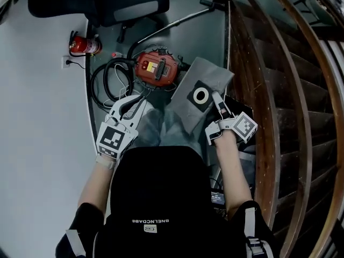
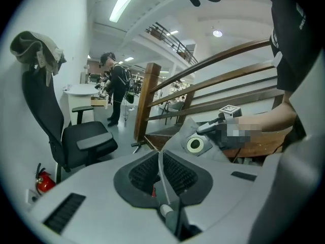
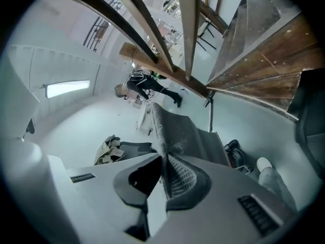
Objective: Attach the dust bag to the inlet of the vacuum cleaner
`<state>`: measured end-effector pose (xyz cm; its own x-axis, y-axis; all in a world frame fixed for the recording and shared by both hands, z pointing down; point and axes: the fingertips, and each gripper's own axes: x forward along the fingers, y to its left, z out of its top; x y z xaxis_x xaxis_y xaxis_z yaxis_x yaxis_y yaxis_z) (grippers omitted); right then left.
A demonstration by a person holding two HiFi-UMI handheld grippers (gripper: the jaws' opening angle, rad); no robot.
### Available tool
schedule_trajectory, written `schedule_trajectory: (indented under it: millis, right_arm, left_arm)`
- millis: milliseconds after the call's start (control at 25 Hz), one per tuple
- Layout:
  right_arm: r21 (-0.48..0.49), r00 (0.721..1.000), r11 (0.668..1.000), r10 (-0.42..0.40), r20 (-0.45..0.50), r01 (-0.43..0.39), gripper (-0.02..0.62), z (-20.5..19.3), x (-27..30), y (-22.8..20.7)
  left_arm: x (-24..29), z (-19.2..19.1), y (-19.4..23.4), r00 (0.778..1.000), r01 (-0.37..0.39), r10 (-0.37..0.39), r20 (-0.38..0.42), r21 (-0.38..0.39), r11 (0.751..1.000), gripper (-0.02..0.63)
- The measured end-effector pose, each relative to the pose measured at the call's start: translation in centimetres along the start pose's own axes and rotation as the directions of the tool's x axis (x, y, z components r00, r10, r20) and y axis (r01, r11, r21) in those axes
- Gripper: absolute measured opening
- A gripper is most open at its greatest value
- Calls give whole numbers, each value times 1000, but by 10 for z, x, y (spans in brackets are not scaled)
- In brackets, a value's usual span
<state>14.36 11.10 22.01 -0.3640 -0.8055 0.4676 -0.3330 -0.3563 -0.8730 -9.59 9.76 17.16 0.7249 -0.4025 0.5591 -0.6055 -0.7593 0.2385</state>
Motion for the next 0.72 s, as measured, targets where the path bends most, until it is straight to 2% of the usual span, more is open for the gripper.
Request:
schedule_trajectory:
  millis: [240, 720]
  right_arm:
    - [-8, 995, 995, -96, 34, 96, 43, 19, 6, -69]
    - [41, 967, 969, -247, 57, 245, 43, 37, 55, -201]
  left_arm:
    - [49, -18, 1, 995, 67, -65, -75, 27, 997, 18]
    - [138, -78, 28, 980, 116, -110, -168, 24, 993, 18]
